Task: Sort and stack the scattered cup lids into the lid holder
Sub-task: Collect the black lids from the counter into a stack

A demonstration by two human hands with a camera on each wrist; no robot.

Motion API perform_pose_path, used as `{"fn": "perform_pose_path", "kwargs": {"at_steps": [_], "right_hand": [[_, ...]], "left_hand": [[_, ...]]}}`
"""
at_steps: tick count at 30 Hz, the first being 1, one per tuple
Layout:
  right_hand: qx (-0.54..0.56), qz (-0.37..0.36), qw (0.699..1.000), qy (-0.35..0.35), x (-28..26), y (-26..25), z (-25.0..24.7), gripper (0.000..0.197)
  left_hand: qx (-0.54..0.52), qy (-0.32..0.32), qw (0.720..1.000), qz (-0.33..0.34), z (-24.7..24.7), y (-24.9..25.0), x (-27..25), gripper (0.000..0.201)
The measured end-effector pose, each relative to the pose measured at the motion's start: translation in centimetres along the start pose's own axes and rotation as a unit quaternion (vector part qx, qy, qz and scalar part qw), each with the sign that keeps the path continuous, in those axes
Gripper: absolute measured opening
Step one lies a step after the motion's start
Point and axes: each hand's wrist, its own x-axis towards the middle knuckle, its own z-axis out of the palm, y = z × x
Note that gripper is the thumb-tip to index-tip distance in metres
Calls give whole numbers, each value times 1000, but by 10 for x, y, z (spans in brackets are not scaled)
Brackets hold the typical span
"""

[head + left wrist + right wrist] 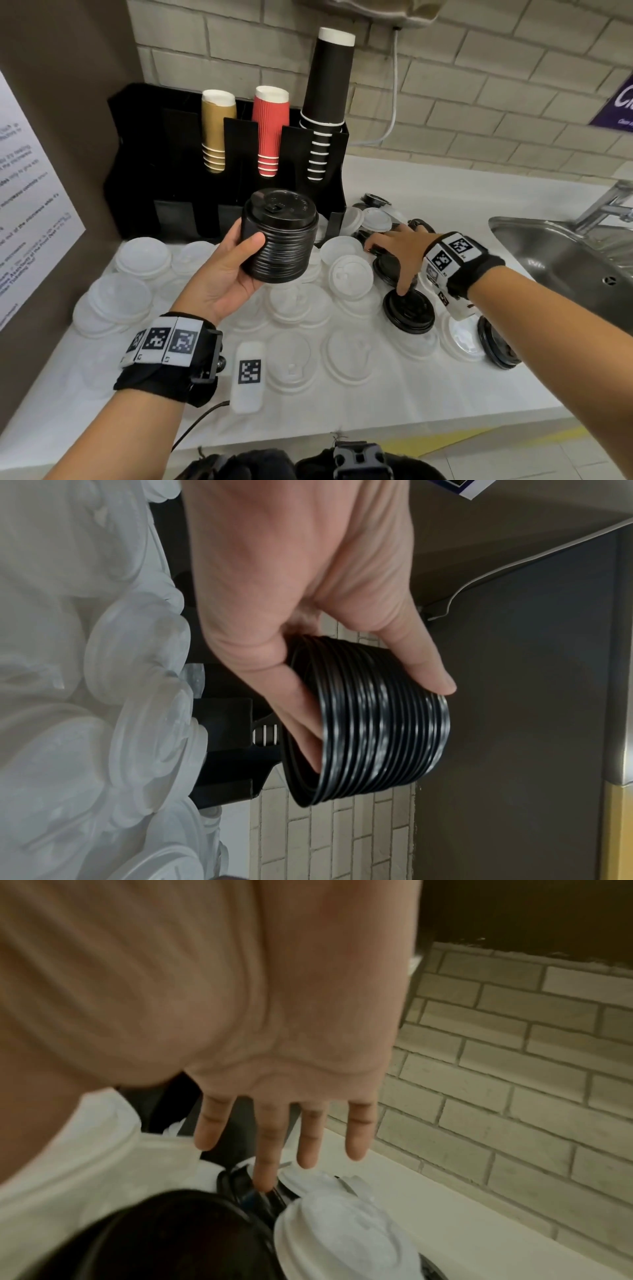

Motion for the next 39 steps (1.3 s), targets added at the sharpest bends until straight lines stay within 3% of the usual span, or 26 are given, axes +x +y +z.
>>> {"fn": "perform_pose_path", "kwargs": {"at_steps": [2,6,9,12,14,16,19,20,22,23,27,34,39], "right_hand": [[-61,14,998,-26,0,-2,3,112],[-82,8,996,-23,2,-2,10,105],[-7,5,1000,2,-4,0,3,97],[166,-14,985,42,-16,9,-8,92],[296,-55,949,92,-27,11,-16,85],[421,-98,887,160,-38,5,-26,75],[548,-165,788,226,-53,-21,-42,68],[563,-183,769,242,-56,-31,-45,67],[566,-217,750,265,-61,-50,-49,67],[559,-232,748,272,-63,-58,-50,67],[500,-242,777,296,-63,-67,-55,66],[450,-236,818,267,-63,-63,-65,65],[431,-248,819,288,-65,-62,-64,69]], "left_hand": [[6,3,1000,0,2,-1,1,85],[11,1,1000,-2,3,-2,1,88],[10,2,1000,-3,3,-3,0,91],[2,-1,1000,-6,4,-6,0,92],[-1,-2,1000,-10,6,-9,1,91],[3,7,1000,-15,9,-12,3,92],[1,21,999,-25,14,-18,7,65],[1,22,999,-27,16,-19,8,60],[13,19,999,-29,19,-22,10,71],[20,19,999,-30,21,-23,11,74],[39,12,999,-31,21,-27,14,50],[77,-5,996,-44,24,-30,18,54],[52,9,998,-43,24,-31,19,55]]}}
